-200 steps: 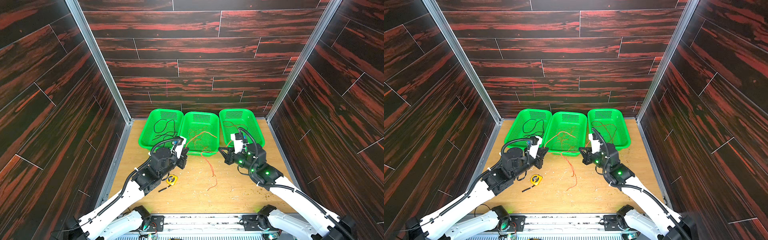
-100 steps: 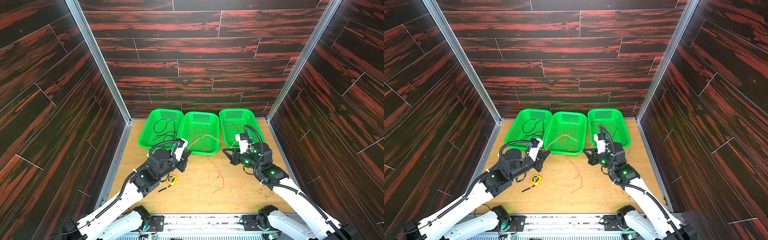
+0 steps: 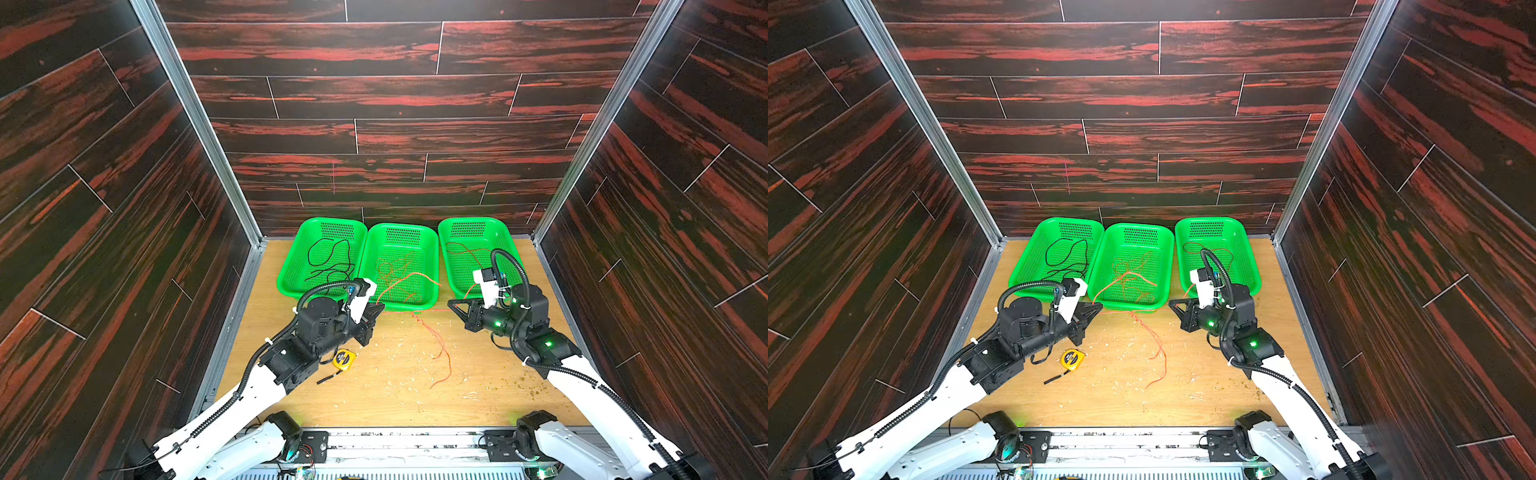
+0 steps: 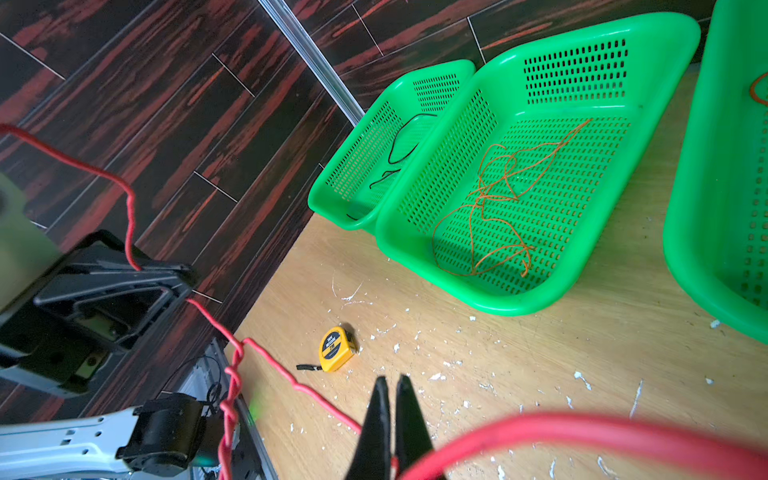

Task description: Untangle the cables

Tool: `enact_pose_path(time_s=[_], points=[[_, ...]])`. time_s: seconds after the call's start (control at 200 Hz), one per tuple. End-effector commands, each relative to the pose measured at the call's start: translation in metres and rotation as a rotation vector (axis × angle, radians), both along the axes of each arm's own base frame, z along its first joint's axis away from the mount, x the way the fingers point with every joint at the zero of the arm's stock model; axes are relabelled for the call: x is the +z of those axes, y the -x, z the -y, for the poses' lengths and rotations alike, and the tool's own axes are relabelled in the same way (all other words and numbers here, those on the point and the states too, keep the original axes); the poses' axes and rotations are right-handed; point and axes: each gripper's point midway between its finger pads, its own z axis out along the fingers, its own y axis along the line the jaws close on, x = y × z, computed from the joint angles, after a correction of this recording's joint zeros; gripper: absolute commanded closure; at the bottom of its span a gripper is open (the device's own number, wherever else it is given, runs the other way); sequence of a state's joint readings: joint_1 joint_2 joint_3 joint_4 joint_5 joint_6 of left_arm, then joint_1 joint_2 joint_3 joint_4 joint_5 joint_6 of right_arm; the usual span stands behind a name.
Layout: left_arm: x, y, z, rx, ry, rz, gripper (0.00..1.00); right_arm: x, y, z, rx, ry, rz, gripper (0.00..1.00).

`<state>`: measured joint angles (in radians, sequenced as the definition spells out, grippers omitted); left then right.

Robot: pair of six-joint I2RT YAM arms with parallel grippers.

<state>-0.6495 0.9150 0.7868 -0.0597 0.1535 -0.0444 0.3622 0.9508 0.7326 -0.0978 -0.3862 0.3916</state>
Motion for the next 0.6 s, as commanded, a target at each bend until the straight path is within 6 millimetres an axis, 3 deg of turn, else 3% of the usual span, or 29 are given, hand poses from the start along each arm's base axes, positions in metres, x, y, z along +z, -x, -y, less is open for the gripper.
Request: enact_pose_path(time_s=[0.0, 0.095, 0.16, 0.225, 0.311, 0.451, 0.591], points=[[0.017, -0.03, -0.102, 0.439, -0.1, 0.083, 1.0, -0.055, -0.04, 0.126, -0.548, 0.315, -0.072, 1.0], [0.023, -0.029, -0.108, 0.454, -0.093, 0.094, 1.0, -0.054, -0.039, 0.125, -0.533, 0.318, -0.052, 1.0], [0.028, -0.026, -0.113, 0.458, -0.07, 0.098, 1.0, -0.038, -0.034, 0.112, -0.464, 0.268, 0.046, 1.0], [0.03, -0.025, -0.118, 0.467, -0.045, 0.091, 1.0, -0.029, -0.029, 0.116, -0.492, 0.24, 0.105, 1.0], [0.03, -0.026, -0.126, 0.49, -0.021, 0.084, 1.0, -0.036, -0.028, 0.126, -0.532, 0.285, 0.072, 1.0], [0.026, -0.028, -0.131, 0.504, -0.003, 0.064, 1.0, -0.044, -0.03, 0.126, -0.526, 0.306, 0.017, 1.0], [0.026, -0.028, -0.118, 0.438, 0.031, 0.051, 1.0, -0.031, -0.029, 0.106, -0.426, 0.233, 0.059, 1.0]])
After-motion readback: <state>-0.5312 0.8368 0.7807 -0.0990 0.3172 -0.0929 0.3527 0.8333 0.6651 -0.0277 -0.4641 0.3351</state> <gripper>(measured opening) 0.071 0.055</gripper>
